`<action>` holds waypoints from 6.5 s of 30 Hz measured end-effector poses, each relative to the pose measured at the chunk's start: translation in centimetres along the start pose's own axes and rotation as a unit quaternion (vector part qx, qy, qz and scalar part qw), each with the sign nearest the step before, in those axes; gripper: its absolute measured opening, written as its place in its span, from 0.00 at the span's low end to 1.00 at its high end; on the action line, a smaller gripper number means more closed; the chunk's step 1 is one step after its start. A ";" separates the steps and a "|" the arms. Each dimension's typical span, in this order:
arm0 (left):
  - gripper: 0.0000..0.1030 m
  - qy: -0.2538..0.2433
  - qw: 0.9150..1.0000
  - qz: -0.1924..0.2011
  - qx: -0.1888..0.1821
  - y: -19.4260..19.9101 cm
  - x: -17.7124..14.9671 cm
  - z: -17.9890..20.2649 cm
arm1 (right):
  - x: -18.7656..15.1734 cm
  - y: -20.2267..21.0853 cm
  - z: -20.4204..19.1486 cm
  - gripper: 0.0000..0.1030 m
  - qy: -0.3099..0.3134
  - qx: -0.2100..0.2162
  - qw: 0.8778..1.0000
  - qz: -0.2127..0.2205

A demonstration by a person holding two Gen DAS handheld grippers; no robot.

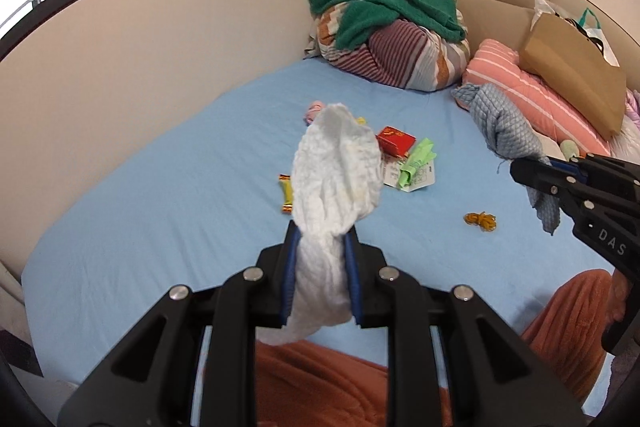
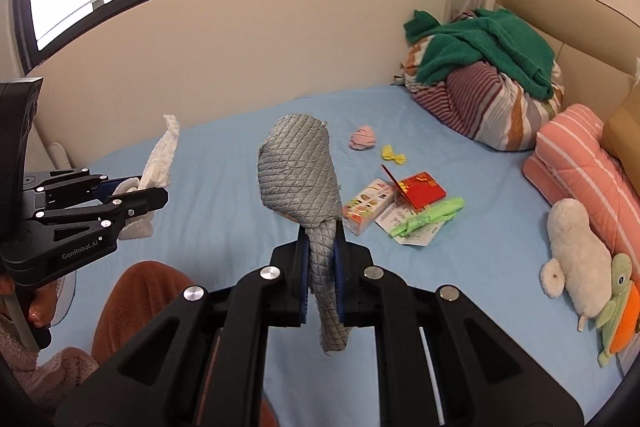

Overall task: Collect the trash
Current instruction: 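Carry the sock and tissue to the grey bin and release both, then move both open grippers back over the remaining trash on the bed, then grasp the orange rubber band with the right gripper while the left grasps the green bag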

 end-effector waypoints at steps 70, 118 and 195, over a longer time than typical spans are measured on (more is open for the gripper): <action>0.77 0.381 0.794 -0.019 0.474 34.1 -20.4 -34.6 | 6.6 -0.6 -63.3 0.56 0.380 0.512 0.767 -0.072; 0.77 -0.035 0.999 0.041 0.004 -0.7 4.1 3.1 | 2.2 -1.1 5.6 0.61 -0.047 -0.109 0.993 0.024; 0.04 -0.100 0.984 -0.087 -0.121 -26.5 0.5 16.7 | -16.2 -15.4 20.2 0.27 -0.199 -0.165 0.959 -0.116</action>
Point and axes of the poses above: each gripper's, at about its wrist camera, not at the fingertips, and y roughly against the way its jaws point, z to its right, x to its top, the point moved 4 cm from there along -y, roughly the way its jaws point, and after that the axes turned 5 degrees about z, right-handed, at the moved point
